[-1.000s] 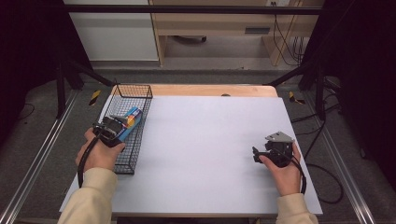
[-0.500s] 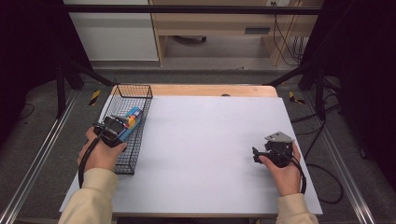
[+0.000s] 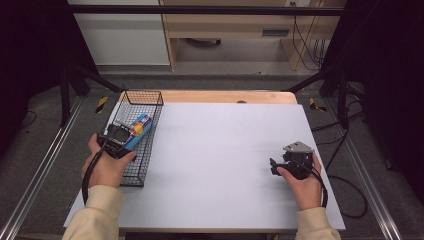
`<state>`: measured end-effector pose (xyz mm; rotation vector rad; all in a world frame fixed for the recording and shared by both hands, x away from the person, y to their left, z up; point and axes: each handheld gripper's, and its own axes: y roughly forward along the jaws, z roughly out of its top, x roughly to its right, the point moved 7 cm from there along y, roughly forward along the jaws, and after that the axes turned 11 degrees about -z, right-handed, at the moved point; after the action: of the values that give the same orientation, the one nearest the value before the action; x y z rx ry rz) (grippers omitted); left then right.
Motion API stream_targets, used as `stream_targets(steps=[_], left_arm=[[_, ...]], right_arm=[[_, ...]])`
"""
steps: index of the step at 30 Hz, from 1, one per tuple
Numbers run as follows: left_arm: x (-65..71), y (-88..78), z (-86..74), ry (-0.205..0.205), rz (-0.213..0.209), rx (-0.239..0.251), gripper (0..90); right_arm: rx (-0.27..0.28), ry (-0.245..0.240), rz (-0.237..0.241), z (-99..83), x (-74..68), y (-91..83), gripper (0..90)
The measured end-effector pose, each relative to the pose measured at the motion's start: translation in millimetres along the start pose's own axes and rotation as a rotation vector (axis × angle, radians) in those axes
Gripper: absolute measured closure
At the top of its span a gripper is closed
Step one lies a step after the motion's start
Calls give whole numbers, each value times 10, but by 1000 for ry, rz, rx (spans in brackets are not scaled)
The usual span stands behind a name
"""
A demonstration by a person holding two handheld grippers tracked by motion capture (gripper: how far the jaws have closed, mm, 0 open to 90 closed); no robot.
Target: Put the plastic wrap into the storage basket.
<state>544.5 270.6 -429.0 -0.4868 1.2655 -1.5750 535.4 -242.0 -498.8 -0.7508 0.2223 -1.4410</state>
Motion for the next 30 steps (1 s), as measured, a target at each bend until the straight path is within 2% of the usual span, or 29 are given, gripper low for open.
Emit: stream_targets(steps=[1,4,6,10,13,26,30], left_arm=[[-4,-64,17,-1,12,30,170],[6,-121,28,9,22,54,142],[52,-174,47,23,12,84,133],[123,-245,80,41,-2,114,118],[164,-286,129,54,-23,132,108],[185,-350,248,65,-50,175,83],[200,-361,279,72,-65,203,64]], right_arm=[[0,0,0,0,1,-1,91],[0,0,-3,-1,7,-2,90],[0,3,-5,-1,9,-2,88],[-2,3,-5,-5,4,-3,82],[4,5,-2,1,0,-14,76],[8,6,0,2,3,-15,60],[9,5,-2,3,6,-17,59]])
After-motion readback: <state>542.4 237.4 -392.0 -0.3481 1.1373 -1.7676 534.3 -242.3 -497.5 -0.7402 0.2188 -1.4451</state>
